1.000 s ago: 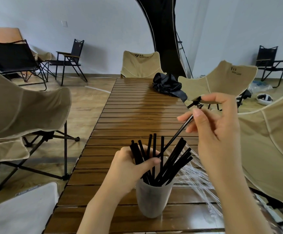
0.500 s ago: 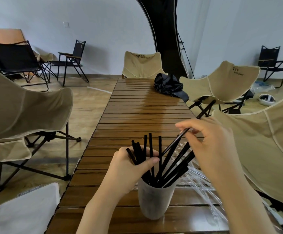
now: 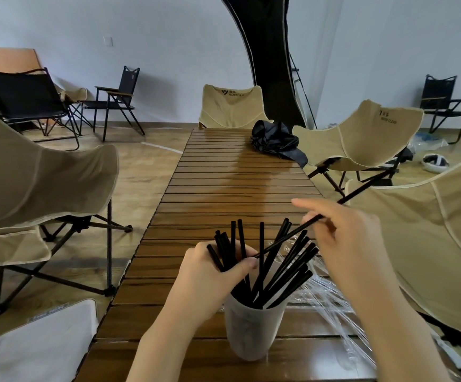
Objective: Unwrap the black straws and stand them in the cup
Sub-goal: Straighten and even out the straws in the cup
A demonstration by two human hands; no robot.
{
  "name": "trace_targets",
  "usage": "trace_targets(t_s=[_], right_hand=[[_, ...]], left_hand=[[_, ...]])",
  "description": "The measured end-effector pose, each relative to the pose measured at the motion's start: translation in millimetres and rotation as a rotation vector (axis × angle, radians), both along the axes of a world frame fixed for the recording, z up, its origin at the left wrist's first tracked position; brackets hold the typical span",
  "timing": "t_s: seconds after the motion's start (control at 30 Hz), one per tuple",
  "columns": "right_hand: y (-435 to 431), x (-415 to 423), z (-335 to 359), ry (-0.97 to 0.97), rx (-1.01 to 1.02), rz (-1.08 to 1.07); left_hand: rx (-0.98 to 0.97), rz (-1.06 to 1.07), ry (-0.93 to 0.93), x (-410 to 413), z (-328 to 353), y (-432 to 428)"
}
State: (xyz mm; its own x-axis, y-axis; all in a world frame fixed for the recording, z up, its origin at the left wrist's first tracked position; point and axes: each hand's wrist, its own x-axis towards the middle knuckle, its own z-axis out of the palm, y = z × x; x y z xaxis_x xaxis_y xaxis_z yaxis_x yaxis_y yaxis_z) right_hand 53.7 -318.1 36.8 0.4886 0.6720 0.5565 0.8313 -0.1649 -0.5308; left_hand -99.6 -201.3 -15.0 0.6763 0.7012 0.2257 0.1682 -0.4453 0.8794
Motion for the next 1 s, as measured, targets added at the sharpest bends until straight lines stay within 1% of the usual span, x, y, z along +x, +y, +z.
trace_targets(t_s=[0.07, 0.13, 0.33, 0.5, 0.7, 0.8, 0.9, 1.0], right_hand=[[0, -3, 1, -0.038, -0.007, 0.103], [-1, -2, 1, -0.078, 0.01, 0.157], [-2, 3, -4, -0.132, 0.073, 0.132], [0, 5, -7, -0.115, 0.093, 0.041], [3, 10, -10, -0.026, 0.172, -0.089], [6, 8, -9, 0.028, 0.191, -0.083], [7, 1, -5, 0.04, 0.21, -0.058], [7, -5, 2, 0.078, 0.265, -0.017]], left_hand=[[0.005, 0.016, -0.014, 1, 0, 0], [0.011, 0.022, -0.021, 1, -1, 0], [0.042, -0.024, -0.032, 1, -2, 0], [-0.005, -0.07, -0.042, -3, -2, 3], [-0.022, -0.1, -0.048, -6, -1, 3], [-0.013, -0.089, -0.031, -6, 1, 3], [-0.013, -0.085, -0.024, -6, 3, 1], [-0.012, -0.065, -0.002, -7, 4, -1]])
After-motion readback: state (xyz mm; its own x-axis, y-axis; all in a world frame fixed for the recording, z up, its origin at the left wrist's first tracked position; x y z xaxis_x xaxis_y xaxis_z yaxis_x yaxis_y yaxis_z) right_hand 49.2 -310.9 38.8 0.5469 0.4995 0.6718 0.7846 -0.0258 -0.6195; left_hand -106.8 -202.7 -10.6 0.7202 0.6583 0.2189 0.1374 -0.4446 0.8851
